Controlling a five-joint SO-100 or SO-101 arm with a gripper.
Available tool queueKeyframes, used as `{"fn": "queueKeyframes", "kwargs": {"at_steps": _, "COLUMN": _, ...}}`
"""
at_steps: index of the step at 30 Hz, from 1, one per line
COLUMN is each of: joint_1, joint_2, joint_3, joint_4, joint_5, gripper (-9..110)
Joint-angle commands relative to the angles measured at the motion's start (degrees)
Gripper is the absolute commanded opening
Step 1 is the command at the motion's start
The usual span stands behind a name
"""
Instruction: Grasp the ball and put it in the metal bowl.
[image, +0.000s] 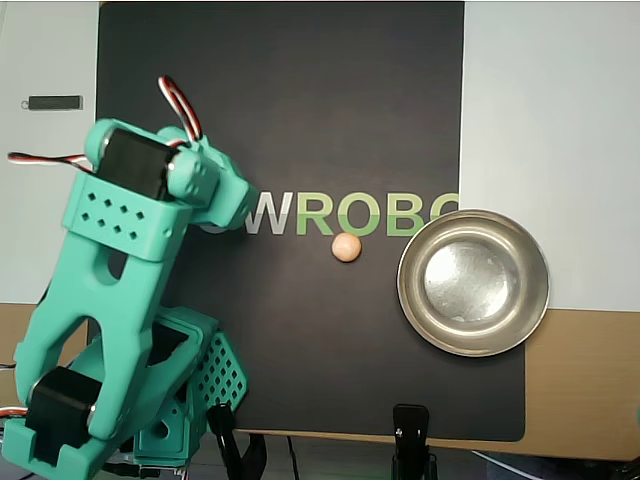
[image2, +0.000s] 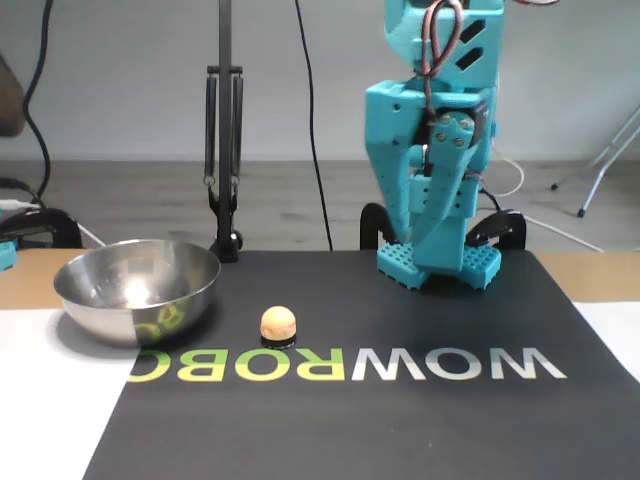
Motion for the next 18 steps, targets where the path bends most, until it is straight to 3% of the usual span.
{"fn": "queueKeyframes", "kwargs": {"at_steps": 1, "joint_1": 0.70, "joint_2": 3.87, "joint_3": 2.99, "joint_4": -2.29, "joint_5": -0.44, "gripper": 6}}
{"fn": "queueKeyframes", "kwargs": {"at_steps": 8, "joint_1": 4.75, "joint_2": 9.05, "joint_3": 11.43, "joint_4": -4.66, "joint_5": -9.49, "gripper": 6}}
{"fn": "queueKeyframes", "kwargs": {"at_steps": 18, "joint_1": 12.92, "joint_2": 11.60, "joint_3": 13.18, "joint_4": -5.19, "joint_5": -13.18, "gripper": 6}}
